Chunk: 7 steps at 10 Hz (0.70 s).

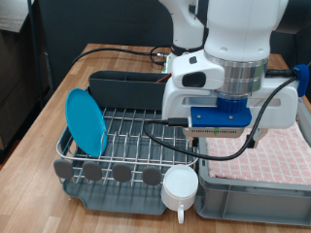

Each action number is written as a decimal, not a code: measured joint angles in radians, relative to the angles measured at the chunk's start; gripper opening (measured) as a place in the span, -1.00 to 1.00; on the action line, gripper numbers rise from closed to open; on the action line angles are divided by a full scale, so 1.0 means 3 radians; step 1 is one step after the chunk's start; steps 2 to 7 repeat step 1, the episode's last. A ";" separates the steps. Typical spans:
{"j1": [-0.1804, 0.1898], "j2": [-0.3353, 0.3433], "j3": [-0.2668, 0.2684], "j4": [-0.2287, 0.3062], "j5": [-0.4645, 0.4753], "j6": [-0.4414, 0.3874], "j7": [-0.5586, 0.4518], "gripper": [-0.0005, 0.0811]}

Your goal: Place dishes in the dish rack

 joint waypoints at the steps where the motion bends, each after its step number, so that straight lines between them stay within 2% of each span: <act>1: 0.0007 -0.0035 0.0000 0.0000 -0.0022 -0.0040 0.0010 0.98; 7: 0.0007 -0.0035 0.0000 0.0000 -0.0022 -0.0040 0.0010 0.98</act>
